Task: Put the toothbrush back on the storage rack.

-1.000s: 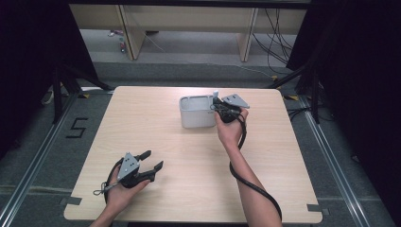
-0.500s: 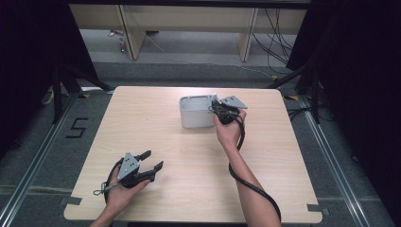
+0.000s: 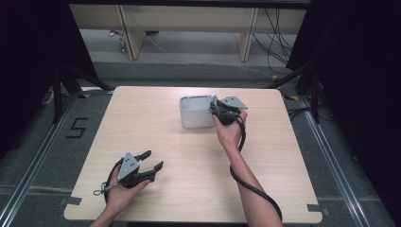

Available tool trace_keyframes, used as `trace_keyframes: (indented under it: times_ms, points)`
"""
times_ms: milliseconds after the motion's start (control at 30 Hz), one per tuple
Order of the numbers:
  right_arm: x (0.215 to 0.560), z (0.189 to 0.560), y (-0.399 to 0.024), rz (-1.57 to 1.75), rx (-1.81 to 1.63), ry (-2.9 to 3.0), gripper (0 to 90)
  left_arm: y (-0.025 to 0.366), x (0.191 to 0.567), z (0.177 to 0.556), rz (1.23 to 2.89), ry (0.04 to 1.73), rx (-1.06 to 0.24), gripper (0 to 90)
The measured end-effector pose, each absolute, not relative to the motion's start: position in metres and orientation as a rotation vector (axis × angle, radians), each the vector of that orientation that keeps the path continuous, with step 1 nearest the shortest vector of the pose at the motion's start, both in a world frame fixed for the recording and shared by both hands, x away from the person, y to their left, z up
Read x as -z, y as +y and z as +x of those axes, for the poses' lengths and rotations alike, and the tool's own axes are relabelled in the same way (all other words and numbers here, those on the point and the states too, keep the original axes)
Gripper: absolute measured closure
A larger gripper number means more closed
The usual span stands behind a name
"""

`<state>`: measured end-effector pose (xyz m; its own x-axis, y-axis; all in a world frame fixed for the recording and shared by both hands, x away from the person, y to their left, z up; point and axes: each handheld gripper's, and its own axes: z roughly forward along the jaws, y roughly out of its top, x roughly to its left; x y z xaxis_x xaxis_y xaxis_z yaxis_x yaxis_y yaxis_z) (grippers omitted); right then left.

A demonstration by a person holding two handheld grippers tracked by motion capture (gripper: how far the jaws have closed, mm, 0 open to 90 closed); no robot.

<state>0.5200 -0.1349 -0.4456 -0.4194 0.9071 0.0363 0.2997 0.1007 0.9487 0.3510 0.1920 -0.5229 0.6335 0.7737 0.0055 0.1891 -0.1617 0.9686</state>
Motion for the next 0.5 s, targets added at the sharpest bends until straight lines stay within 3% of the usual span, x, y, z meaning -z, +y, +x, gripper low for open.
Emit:
trace_keyframes:
  times_ms: [33,67,100,133,500]
  points:
    - [0.443,0.517,-0.137,1.171,-1.317,1.776,56.7,0.192,0.523,0.351,1.689,0.797,-0.625,34.4]
    - [0.443,0.517,-0.137,1.171,-1.317,1.776,56.7,0.192,0.523,0.351,1.689,0.797,-0.625,34.4]
    - [0.441,0.514,-0.14,1.185,-1.317,1.779,49.2,0.192,0.523,0.351,1.691,0.794,-0.626,34.4]
    - [0.44,0.512,-0.142,1.187,-1.307,1.782,47.4,0.192,0.523,0.351,1.692,0.793,-0.627,34.4]
    - [0.433,0.48,-0.164,1.158,-1.273,1.879,40.1,0.191,0.522,0.35,1.704,0.799,-0.633,34.4]
